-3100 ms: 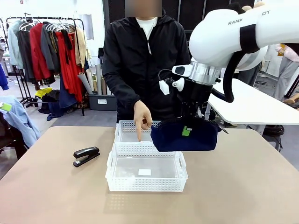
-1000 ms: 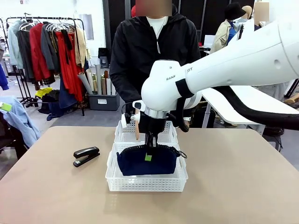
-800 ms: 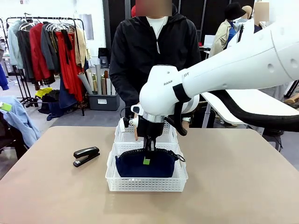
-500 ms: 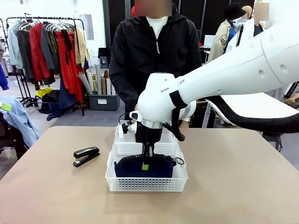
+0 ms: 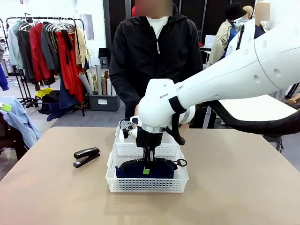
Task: Distribute items into two baskets.
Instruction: Place the picked Pencil pouch into the Organizing basket as instructed by the person.
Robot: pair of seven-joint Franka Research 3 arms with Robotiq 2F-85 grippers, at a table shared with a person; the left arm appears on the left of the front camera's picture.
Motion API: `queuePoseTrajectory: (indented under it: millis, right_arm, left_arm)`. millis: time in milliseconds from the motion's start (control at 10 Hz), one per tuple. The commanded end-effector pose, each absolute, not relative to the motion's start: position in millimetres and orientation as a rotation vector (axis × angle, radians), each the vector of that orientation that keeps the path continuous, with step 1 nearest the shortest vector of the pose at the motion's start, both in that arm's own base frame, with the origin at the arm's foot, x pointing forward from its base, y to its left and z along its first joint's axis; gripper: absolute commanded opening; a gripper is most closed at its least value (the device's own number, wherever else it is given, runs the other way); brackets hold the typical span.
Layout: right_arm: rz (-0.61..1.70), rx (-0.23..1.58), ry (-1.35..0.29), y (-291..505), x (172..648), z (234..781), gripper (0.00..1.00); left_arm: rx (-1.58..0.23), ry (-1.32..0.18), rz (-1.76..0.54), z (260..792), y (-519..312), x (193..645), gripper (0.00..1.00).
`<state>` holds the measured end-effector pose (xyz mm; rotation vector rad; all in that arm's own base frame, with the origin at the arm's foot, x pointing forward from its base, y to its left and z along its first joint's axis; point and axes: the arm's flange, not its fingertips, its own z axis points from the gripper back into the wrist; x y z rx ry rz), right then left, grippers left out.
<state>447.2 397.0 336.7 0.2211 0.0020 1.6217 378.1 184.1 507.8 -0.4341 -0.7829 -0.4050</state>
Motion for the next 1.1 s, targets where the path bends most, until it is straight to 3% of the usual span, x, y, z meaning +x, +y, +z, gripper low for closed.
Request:
queuePoseTrajectory:
  millis: [0, 500, 1000]
  right_arm:
    - [1.599, 0.198, -0.013, 399.2, 447.2, 342.5, 0.04]
    - [1.600, 0.177, -0.034, 387.0, 444.0, 366.5, 0.98]
    - [1.586, 0.160, -0.022, 359.3, 431.1, 404.8, 1.00]
  left_arm:
    - [-0.450, -0.809, -0.419, 506.2, 185.4, 379.3, 1.00]
    - [-0.450, -0.809, -0.419, 506.2, 185.4, 379.3, 1.00]
    - [-0.450, -0.809, -0.419, 506.2, 185.4, 379.3, 1.00]
